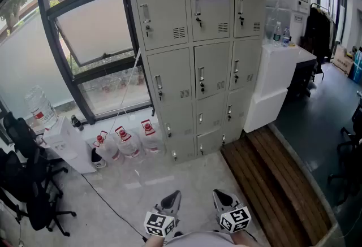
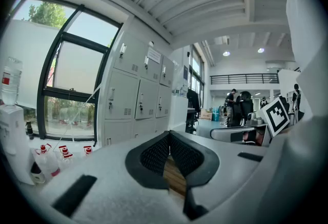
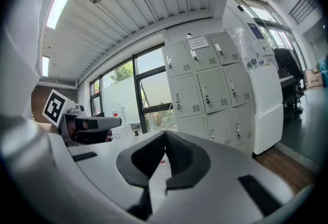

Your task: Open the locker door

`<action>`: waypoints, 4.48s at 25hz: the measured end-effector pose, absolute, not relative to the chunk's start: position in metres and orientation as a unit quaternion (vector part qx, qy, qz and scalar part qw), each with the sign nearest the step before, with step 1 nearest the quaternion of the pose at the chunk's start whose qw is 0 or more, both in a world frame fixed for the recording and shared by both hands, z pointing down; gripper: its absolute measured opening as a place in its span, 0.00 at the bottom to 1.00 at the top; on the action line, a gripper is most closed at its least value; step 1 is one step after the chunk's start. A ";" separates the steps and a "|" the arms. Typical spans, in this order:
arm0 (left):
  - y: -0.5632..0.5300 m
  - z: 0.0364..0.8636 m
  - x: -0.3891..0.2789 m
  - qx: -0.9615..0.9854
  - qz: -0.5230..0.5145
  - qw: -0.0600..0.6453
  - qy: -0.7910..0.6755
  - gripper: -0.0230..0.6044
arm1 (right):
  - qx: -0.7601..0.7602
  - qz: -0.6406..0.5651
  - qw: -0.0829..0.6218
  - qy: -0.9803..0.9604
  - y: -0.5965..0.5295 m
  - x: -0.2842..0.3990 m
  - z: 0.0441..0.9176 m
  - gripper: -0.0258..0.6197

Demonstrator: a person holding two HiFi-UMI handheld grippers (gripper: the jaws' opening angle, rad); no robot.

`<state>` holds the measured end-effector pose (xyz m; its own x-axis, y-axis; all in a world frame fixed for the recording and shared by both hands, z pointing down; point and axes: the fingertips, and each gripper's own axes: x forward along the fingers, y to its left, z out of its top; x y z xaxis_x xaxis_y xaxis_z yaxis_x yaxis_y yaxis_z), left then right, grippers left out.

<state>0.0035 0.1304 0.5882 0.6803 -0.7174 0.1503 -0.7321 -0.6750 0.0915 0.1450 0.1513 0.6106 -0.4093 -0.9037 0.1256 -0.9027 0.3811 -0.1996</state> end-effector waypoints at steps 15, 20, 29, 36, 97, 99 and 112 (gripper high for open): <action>0.134 0.587 0.007 0.910 0.046 0.077 -0.404 0.05 | -0.538 -0.119 0.008 0.834 0.157 0.148 0.615 0.06; 0.136 0.584 0.011 0.905 0.048 0.073 -0.415 0.05 | -0.526 -0.110 0.009 0.843 0.157 0.150 0.611 0.06; 0.139 0.579 0.031 0.886 0.043 0.069 -0.456 0.05 | -0.495 -0.122 0.012 0.860 0.152 0.174 0.613 0.06; 0.133 0.577 0.044 0.868 0.034 0.070 -0.490 0.05 | -0.468 -0.128 0.015 0.874 0.138 0.193 0.618 0.06; -0.364 0.514 -0.207 0.885 0.046 -0.003 -0.463 0.05 | -0.456 -0.024 -0.008 0.889 -0.377 -0.012 0.479 0.27; -0.368 0.512 -0.208 0.885 0.049 -0.005 -0.463 0.05 | -0.444 -0.010 -0.015 0.896 -0.384 -0.016 0.462 0.36; -0.403 0.501 -0.217 0.879 0.053 -0.012 -0.474 0.05 | -0.386 0.065 0.031 0.920 -0.430 -0.022 0.288 0.40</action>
